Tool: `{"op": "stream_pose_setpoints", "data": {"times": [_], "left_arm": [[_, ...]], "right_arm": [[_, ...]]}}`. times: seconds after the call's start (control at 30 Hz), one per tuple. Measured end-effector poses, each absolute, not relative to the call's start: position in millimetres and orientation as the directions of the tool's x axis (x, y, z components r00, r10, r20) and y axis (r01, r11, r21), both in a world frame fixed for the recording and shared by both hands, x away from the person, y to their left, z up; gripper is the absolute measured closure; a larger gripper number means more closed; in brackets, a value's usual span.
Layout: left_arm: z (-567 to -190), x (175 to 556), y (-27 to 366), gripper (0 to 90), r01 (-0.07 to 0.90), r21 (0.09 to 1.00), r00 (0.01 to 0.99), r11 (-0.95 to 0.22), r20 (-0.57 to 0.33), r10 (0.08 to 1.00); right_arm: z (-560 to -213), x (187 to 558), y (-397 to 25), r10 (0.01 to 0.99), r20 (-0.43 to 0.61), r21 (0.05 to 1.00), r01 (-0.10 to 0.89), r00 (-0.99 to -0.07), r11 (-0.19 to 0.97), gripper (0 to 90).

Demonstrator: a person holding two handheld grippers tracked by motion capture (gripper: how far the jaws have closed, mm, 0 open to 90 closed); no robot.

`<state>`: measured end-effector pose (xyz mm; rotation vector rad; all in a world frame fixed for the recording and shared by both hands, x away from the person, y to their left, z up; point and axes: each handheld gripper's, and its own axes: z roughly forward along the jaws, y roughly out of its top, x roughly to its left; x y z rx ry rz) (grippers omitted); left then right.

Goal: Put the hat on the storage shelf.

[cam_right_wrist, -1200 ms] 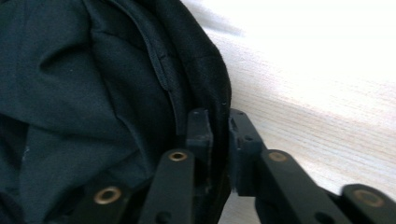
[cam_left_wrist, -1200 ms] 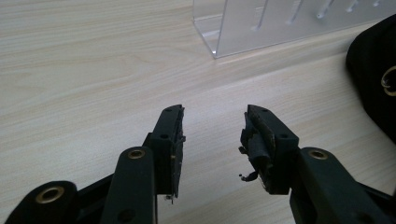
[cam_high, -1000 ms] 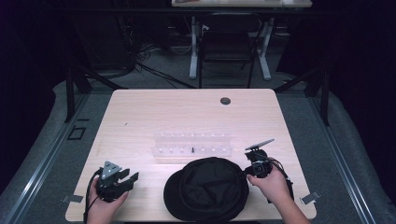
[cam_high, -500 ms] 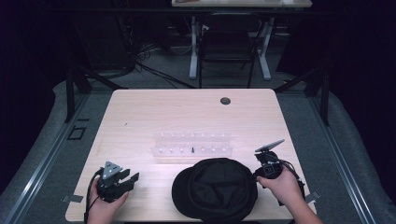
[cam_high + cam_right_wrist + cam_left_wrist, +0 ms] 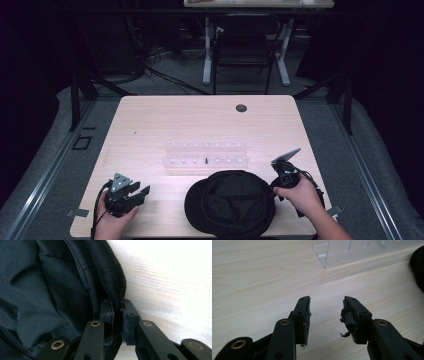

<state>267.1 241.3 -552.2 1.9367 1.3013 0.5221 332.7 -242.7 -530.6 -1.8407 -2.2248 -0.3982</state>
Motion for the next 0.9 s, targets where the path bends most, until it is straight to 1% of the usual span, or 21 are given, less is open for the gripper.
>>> {"op": "stream_pose_setpoints", "data": {"times": [0.17,0.23,0.33,0.4,0.5,0.53,0.6,0.63,0.7,0.73,0.8,0.9], "left_arm": [[-552.7,267.4,239.9,57.1,0.617,0.754,0.409,-0.224,-0.065,0.91],[-552.9,267.4,239.5,57.1,0.617,0.754,0.411,-0.226,-0.064,0.91],[-552.9,267.2,239.2,57.0,0.616,0.755,0.411,-0.225,-0.064,0.91],[-552.6,266.9,239.6,57.2,0.615,0.756,0.41,-0.225,-0.063,0.91],[-552.6,266.9,240.1,57.2,0.615,0.756,0.409,-0.224,-0.063,0.91],[-552.1,266.8,240.8,57.2,0.619,0.751,0.413,-0.231,-0.061,0.909],[-552.4,266.9,240.7,57.2,0.615,0.755,0.411,-0.227,-0.062,0.909],[-552.4,266.9,240.7,57.1,0.615,0.755,0.411,-0.227,-0.062,0.909],[-552.0,266.7,240.8,57.2,0.616,0.754,0.412,-0.229,-0.062,0.909],[-552.3,266.7,240.6,57.2,0.614,0.756,0.411,-0.226,-0.062,0.909],[-552.0,266.6,240.6,57.2,0.616,0.754,0.413,-0.229,-0.061,0.909],[-551.9,266.5,240.3,57.2,0.615,0.756,0.412,-0.226,-0.063,0.909]], "right_arm": [[-531.6,333.2,-240.7,0.921,0.353,0.063,0.986,-0.167,0.155,85.7],[-530.2,334.1,-241.1,0.919,0.346,0.05,0.982,-0.187,0.181,86.8],[-528.0,334.6,-241.6,0.917,0.353,0.041,0.983,-0.184,0.182,87.4],[-525.2,333.8,-242.7,0.912,0.379,0.045,0.987,-0.157,0.151,87.6],[-519.8,334.4,-245.5,0.908,0.381,0.027,0.984,-0.173,0.176,87.7],[-518.7,333.0,-244.0,0.904,0.402,0.049,0.989,-0.146,0.138,87.7],[-506.8,333.5,-245.0,0.898,0.409,0.039,0.986,-0.163,0.161,87.8],[-506.8,333.5,-245.0,0.898,0.409,0.039,0.986,-0.163,0.161,87.8],[-499.3,332.4,-243.8,0.891,0.43,0.06,0.989,-0.146,0.133,87.8],[-494.1,333.2,-244.7,0.885,0.439,0.053,0.988,-0.156,0.148,87.8],[-485.6,332.7,-243.2,0.876,0.46,0.068,0.99,-0.142,0.124,87.8],[-471.4,332.7,-240.8,0.871,0.468,0.069,0.989,-0.15,0.133,87.9]]}}
